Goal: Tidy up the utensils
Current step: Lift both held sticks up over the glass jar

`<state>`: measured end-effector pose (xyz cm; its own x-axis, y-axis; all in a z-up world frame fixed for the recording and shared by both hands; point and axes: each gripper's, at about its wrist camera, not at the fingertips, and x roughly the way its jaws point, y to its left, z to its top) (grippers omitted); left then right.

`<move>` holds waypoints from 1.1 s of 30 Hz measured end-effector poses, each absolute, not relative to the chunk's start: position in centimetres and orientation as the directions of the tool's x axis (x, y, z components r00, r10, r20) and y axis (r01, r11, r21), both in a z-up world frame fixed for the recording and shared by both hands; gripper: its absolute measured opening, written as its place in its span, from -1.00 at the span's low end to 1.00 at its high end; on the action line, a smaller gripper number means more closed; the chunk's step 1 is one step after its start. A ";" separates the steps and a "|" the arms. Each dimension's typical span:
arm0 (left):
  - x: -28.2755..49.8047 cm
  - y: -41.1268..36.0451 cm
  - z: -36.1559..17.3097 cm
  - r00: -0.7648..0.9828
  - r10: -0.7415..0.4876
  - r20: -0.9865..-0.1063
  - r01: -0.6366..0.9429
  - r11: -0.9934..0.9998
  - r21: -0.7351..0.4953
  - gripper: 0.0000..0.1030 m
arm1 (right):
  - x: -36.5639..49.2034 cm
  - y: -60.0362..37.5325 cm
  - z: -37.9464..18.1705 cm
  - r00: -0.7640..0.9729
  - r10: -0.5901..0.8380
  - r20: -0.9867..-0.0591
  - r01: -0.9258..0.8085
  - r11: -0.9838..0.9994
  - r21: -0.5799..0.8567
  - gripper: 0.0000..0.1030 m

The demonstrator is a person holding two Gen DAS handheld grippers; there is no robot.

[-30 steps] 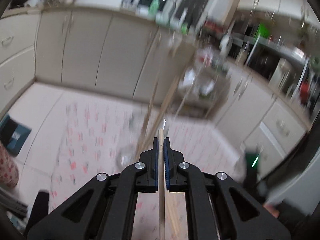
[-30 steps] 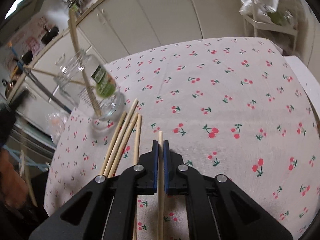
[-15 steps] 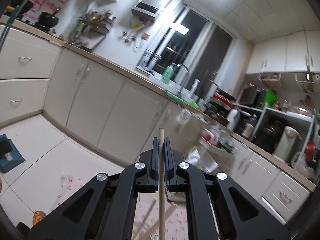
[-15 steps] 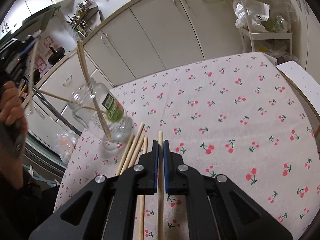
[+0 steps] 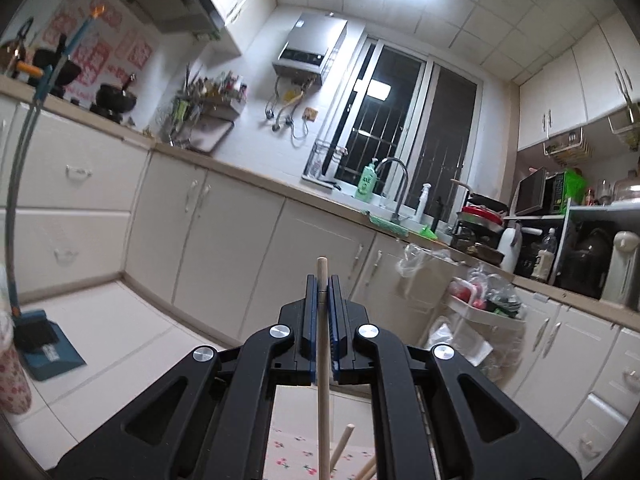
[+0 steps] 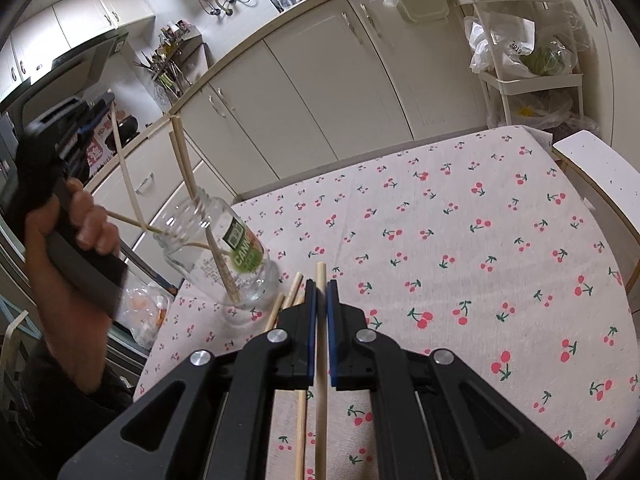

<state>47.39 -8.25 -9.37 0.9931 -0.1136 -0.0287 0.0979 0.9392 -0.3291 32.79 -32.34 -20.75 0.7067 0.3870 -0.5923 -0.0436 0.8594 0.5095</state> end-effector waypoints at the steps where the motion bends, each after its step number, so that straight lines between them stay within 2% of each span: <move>1: 47.3 -8.5 -9.5 0.994 -0.107 -0.025 0.094 0.945 -0.314 -0.91 | 32.8 -32.4 -20.7 0.707 0.389 -0.590 -0.045 0.858 0.512 -0.89; 11: 45.9 -10.5 -9.3 0.996 -0.042 0.078 0.057 0.978 -0.203 -0.91 | 32.8 -32.5 -20.7 0.702 0.419 -0.577 -0.052 0.837 0.544 -0.89; 17: 44.7 -12.5 -9.4 0.990 -0.040 0.132 0.052 0.995 -0.088 -0.91 | 32.9 -32.6 -20.6 0.701 0.430 -0.569 -0.055 0.828 0.559 -0.89; 33: 43.8 -12.3 -9.2 0.991 -0.064 0.116 0.068 0.997 -0.032 -0.89 | 32.6 -32.8 -19.9 0.712 0.451 -0.538 -0.074 0.810 0.581 -0.89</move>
